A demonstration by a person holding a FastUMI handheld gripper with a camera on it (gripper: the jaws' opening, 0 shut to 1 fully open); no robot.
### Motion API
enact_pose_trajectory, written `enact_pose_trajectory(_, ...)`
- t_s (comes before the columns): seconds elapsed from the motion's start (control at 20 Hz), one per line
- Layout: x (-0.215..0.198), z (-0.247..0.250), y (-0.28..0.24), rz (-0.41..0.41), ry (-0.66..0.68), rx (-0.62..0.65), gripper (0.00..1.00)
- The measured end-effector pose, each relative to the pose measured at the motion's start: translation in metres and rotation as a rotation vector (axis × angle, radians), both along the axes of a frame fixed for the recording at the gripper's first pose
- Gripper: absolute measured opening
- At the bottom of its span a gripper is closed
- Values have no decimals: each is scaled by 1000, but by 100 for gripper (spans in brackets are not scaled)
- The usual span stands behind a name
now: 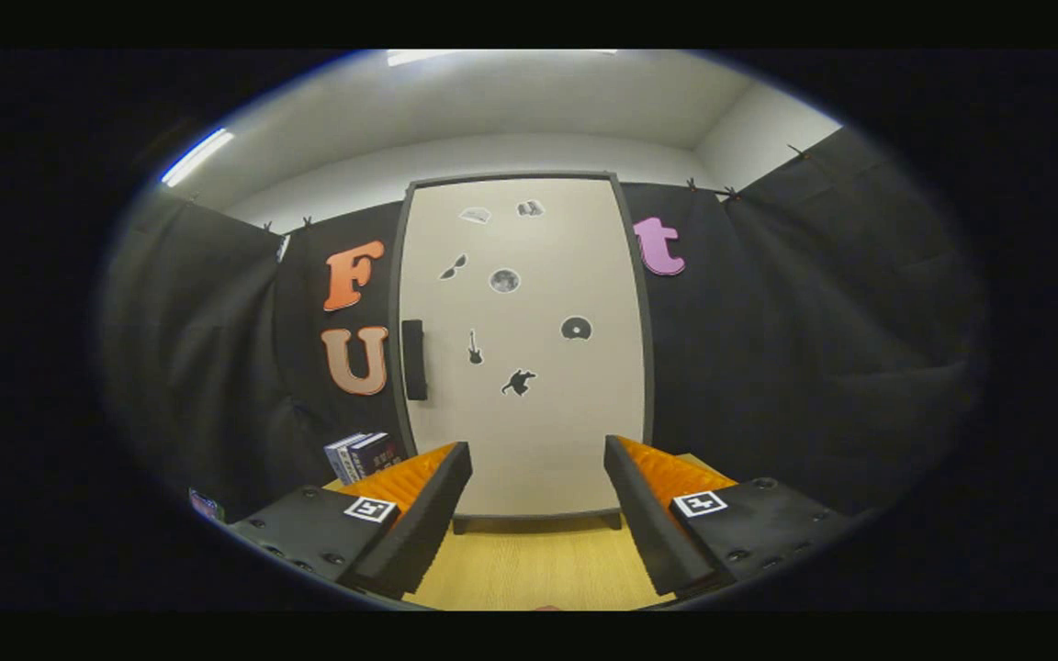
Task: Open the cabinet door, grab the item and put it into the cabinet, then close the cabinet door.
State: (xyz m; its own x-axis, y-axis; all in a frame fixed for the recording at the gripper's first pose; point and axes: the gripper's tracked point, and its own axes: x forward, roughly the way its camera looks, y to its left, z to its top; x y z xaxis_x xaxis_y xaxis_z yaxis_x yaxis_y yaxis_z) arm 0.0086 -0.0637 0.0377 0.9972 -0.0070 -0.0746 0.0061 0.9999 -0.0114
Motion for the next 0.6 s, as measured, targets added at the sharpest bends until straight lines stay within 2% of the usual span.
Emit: enact_pose_trajectory(0.6, -4, -10, 11, 12, 19, 17, 95)
